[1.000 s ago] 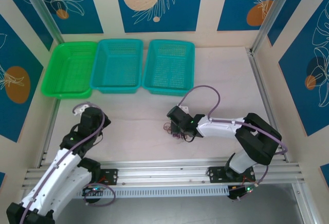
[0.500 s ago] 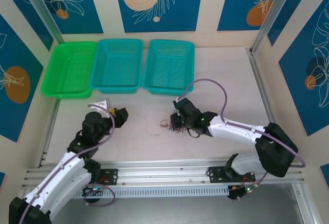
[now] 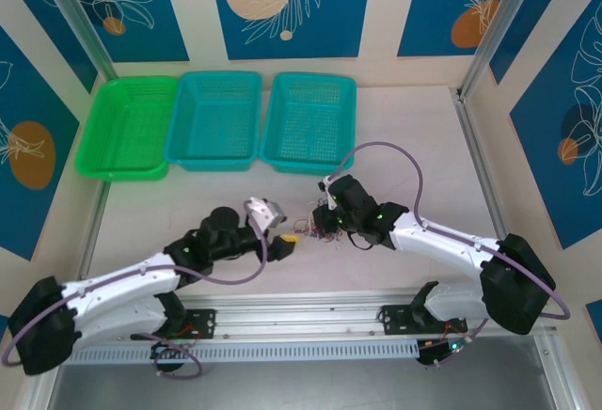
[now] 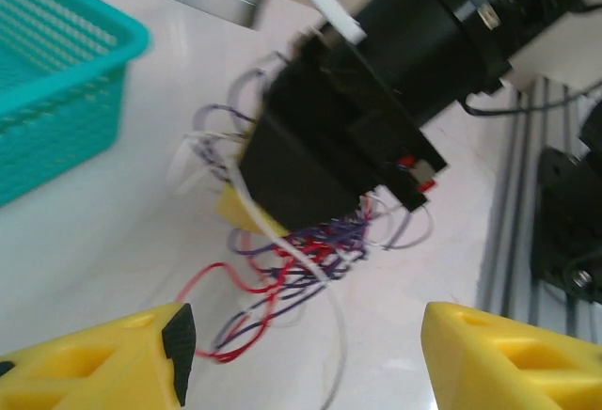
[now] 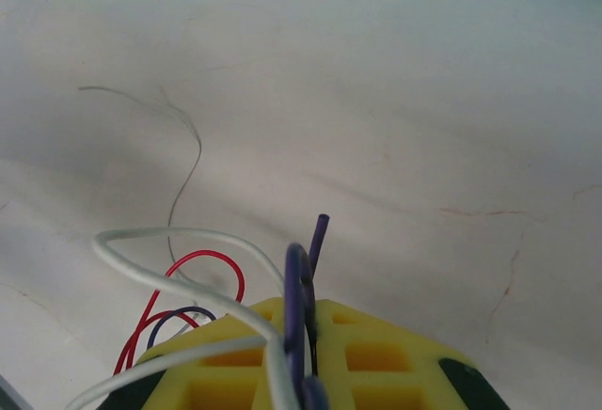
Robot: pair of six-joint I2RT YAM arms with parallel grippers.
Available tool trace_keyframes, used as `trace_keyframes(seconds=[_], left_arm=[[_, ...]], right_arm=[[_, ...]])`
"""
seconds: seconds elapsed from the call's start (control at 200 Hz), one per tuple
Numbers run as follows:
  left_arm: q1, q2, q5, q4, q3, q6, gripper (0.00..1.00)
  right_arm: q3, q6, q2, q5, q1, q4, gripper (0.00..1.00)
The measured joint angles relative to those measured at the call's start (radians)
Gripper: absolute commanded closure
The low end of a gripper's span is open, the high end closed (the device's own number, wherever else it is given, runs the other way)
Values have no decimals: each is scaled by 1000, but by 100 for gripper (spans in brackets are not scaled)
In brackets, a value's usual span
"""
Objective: Untangle the cables
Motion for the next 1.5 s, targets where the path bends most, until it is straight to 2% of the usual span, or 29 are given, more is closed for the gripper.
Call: trace_keyframes(seconds=[0.13,0.195,0.245,0.3,0.345,0.505,0.625,0.71,0.815,0.985,1.095,1.285,1.345,1.425,1.5], left_arm=[[-77,137,-29,54,18,21,34],[-93,190,-62,74,18,21,38],[-96,224,-92,89,18,23,54],[-97,255,-125,103,18,27,81],[-97,273,-150,104,19,27,100],[-97,264,-243,110,17,18,100],[-95,161,-365,110,-14,-16,100],[-88,87,-434,103,-31,-48,100],[-77,-21,-517,17,-56,-109,100],[0,-264,-613,-153,-112,-220,100],[34,-369,-645,-233,-154,-256,100],[42,-386,-684,-309,-163,-315,100],[43,-386,-690,-321,-163,-339,100],[43,-386,-688,-325,-163,-361,100],[44,-384,-671,-315,-164,-359,100]], right_arm=[[0,0,-10,-8,0,-6,100],[0,0,-14,-15,0,-8,100],[0,1,-17,-19,0,-7,100],[0,1,-21,-19,0,-8,100],[0,4,-22,-18,-1,-7,100],[0,32,-22,40,-6,-30,98],[-4,90,-19,123,-24,-57,92],[-10,141,-15,97,-25,-56,88],[-14,226,-23,60,-46,-30,84],[-130,329,-115,55,-229,-37,75],[-201,357,-198,43,-325,-53,74],[-242,375,-286,-4,-442,-99,74],[-258,379,-325,-66,-510,-99,74],[-291,383,-391,-159,-607,-95,82],[-325,386,-449,-236,-656,-82,84]])
